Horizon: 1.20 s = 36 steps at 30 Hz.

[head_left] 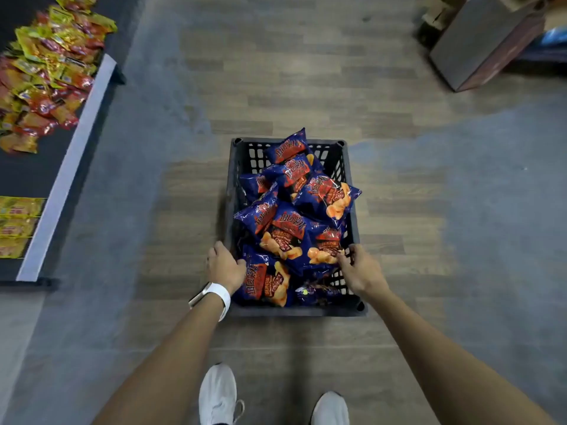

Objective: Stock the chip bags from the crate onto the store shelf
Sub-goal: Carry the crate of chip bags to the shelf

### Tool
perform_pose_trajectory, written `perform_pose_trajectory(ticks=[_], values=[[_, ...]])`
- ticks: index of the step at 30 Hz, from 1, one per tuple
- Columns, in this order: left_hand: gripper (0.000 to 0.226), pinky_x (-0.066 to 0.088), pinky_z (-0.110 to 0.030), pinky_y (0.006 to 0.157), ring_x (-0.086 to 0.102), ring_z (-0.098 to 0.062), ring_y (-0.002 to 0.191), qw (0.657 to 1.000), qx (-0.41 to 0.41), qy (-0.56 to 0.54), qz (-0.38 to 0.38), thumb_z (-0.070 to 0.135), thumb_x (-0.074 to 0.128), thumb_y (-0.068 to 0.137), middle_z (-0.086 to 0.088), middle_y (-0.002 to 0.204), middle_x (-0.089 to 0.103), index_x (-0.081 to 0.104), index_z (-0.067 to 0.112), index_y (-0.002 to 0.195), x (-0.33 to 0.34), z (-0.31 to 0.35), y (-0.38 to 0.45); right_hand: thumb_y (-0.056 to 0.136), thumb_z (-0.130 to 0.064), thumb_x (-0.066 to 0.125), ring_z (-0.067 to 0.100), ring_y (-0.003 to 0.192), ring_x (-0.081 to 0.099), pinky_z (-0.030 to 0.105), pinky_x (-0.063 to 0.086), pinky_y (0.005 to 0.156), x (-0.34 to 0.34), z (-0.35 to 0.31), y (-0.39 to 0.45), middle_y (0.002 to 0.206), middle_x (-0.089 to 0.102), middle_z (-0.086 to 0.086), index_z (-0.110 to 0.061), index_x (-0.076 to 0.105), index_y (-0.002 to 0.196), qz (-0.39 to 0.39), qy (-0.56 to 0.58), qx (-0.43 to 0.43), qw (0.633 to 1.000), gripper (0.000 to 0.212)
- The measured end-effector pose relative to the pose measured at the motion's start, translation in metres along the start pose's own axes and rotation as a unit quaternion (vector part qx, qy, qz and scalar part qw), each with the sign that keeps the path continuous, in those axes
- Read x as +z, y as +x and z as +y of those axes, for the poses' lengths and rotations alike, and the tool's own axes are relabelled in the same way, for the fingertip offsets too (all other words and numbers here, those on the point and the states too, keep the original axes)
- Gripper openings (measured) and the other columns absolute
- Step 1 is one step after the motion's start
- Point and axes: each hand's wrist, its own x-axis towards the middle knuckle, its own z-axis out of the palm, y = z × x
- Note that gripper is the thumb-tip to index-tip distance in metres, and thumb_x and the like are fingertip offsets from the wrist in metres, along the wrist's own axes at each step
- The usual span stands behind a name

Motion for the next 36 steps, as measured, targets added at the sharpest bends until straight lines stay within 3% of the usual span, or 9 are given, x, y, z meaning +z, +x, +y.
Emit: perform_pose_trajectory(ticks=[5,8,12,16,18,23,27,31,36], values=[[0.035,0.048,-0.045,0.091,0.056,-0.042,0.112,0.999,-0.027,-0.047,-0.005,0.011,0.056,0.091,-0.023,0.12,0.06,0.049,0.0,0.123,0.019,-0.012,0.025,0.098,-0.028,0.052,0.037,0.115,0.046,0.045,0.038,0.098,0.022,0.02,0.024,0.129,0.047,0.018,-0.005,0.048,0.128,0.095,-0.052,0.001,0.994,0.038],[0.035,0.052,-0.044,0.091,0.062,-0.036,0.104,0.992,-0.03,-0.125,-0.005,0.015,0.06,0.091,-0.014,0.115,0.067,0.054,0.006,0.125,0.026,-0.027,0.04,0.097,-0.016,0.056,0.036,0.112,0.047,0.045,0.039,0.097,0.028,0.024,0.038,0.127,0.046,0.02,0.0,0.045,0.126,0.153,0.027,0.003,0.988,0.035],[0.029,0.053,-0.048,0.093,0.066,-0.027,0.1,0.974,-0.028,-0.221,-0.04,0.022,0.065,0.091,-0.006,0.111,0.07,0.061,0.015,0.119,0.032,-0.042,0.055,0.102,-0.025,0.051,0.027,0.101,0.058,0.046,0.051,0.092,0.027,0.037,0.056,0.121,0.062,0.017,-0.003,0.05,0.129,0.087,0.152,0.038,0.984,0.035],[0.007,0.054,-0.045,0.089,0.065,-0.025,0.093,0.97,-0.032,-0.239,-0.04,0.025,0.058,0.096,-0.001,0.097,0.07,0.062,0.03,0.094,0.038,-0.04,0.059,0.099,-0.049,0.05,0.024,0.121,0.058,0.048,0.048,0.104,0.027,0.055,0.069,0.135,0.06,0.005,-0.017,0.047,0.144,-0.005,0.251,0.059,0.966,0.055],[0.011,0.053,-0.044,0.09,0.064,-0.027,0.094,0.969,-0.037,-0.239,-0.048,0.022,0.056,0.096,-0.002,0.097,0.07,0.06,0.031,0.092,0.041,-0.04,0.063,0.1,-0.041,0.054,0.022,0.114,0.063,0.046,0.051,0.1,0.03,0.056,0.072,0.128,0.064,0.003,-0.021,0.05,0.139,-0.029,0.297,0.056,0.953,0.044],[0.015,0.049,-0.035,0.078,0.063,-0.031,0.087,0.973,-0.041,-0.226,-0.011,0.005,0.052,0.092,-0.008,0.091,0.069,0.063,0.015,0.09,0.032,-0.029,0.06,0.102,-0.016,0.052,0.015,0.091,0.063,0.029,0.051,0.072,0.032,0.039,0.068,0.113,0.066,0.007,-0.016,0.052,0.127,0.041,0.289,0.029,0.956,0.025],[0.017,0.054,-0.04,0.077,0.065,-0.034,0.078,0.974,-0.031,-0.226,0.009,0.008,0.053,0.091,-0.01,0.087,0.071,0.064,0.02,0.085,0.007,-0.017,0.058,0.102,-0.017,0.051,0.019,0.098,0.062,0.029,0.047,0.08,0.017,0.015,0.061,0.118,0.065,0.008,-0.01,0.052,0.135,0.075,0.288,0.001,0.955,0.033],[0.019,0.057,-0.046,0.077,0.067,-0.037,0.079,0.973,-0.018,-0.229,0.031,0.01,0.055,0.089,-0.009,0.081,0.07,0.062,0.024,0.078,-0.027,-0.001,0.052,0.103,-0.013,0.048,0.017,0.093,0.058,0.019,0.043,0.064,-0.013,-0.015,0.047,0.11,0.061,0.004,-0.011,0.05,0.134,0.095,0.285,-0.023,0.953,0.031],[0.012,0.056,-0.041,0.073,0.067,-0.038,0.075,0.971,0.013,-0.229,0.065,0.016,0.057,0.088,-0.011,0.08,0.07,0.063,0.019,0.079,-0.089,0.036,0.03,0.103,-0.013,0.047,0.019,0.09,0.063,0.038,0.055,0.076,-0.061,-0.055,0.023,0.108,0.064,0.009,-0.011,0.05,0.126,0.104,0.294,-0.039,0.949,0.023]])
